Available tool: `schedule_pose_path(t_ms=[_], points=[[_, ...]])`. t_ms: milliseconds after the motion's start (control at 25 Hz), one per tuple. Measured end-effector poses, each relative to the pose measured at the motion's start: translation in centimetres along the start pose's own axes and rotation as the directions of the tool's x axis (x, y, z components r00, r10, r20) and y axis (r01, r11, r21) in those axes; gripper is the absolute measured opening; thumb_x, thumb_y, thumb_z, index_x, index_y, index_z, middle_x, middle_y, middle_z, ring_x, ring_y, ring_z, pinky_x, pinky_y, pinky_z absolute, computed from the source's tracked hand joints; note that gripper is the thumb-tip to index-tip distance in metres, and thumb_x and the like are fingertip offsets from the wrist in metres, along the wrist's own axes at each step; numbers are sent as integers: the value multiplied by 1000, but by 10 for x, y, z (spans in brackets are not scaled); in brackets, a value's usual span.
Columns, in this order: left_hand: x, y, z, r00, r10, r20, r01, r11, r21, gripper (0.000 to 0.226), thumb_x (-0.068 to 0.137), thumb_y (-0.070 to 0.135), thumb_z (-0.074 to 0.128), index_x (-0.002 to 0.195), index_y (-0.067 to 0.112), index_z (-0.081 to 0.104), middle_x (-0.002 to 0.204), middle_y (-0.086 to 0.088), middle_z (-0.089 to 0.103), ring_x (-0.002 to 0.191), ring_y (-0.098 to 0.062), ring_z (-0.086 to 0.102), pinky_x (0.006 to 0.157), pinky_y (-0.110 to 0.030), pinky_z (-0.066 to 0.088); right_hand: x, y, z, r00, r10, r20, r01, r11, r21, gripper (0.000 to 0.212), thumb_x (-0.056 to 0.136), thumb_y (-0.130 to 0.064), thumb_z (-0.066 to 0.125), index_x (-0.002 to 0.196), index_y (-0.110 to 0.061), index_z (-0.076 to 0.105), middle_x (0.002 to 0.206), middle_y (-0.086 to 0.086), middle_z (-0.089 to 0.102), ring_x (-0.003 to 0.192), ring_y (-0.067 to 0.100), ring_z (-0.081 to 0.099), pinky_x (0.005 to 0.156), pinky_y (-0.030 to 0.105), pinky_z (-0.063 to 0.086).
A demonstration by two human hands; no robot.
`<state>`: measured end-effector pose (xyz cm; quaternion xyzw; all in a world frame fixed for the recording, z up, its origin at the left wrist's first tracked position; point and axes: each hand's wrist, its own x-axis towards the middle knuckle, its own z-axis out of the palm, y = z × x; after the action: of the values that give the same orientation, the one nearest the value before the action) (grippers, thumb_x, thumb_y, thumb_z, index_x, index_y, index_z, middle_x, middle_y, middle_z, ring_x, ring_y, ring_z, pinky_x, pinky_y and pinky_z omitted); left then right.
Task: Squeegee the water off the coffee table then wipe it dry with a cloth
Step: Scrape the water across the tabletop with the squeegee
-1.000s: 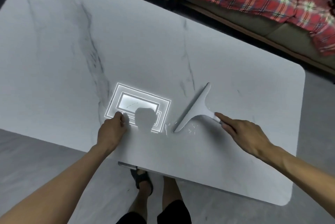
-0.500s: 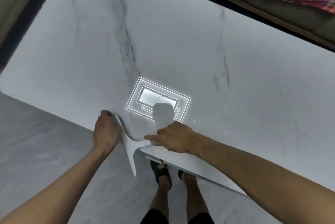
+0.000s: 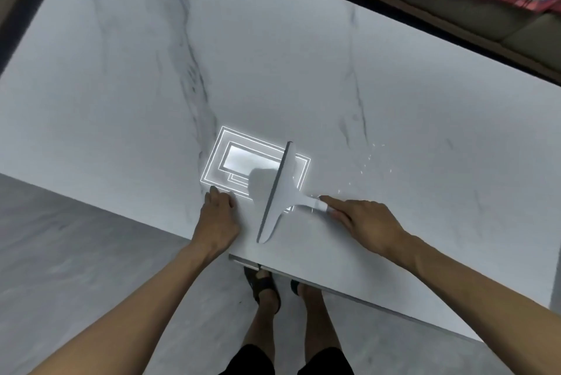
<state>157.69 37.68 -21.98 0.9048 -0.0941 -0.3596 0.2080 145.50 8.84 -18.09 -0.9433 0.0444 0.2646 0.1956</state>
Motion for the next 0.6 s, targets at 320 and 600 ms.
schedule_pose_path(t_ms=[320,600], points=[[-9,40,42,984,-56,167,12,966,258,39,82,-1,42,121,-5,43,145,-31,24,130,-44,31,102,-47,39,-114,86,-3,958,286,-37,-287,957,-44,41,100,-55,21,140,-57,28,118,-19,66,103,17,64,76,33,50],[-26,32,30,974,-47,-220,48,999,-2,9,82,1,46,79,9,43,82,-8,53,70,-26,53,56,-33,40,-101,28,-1,995,103,-8,-102,991,85,47,94,-65,9,140,-61,19,108,-16,66,97,15,63,73,29,47]])
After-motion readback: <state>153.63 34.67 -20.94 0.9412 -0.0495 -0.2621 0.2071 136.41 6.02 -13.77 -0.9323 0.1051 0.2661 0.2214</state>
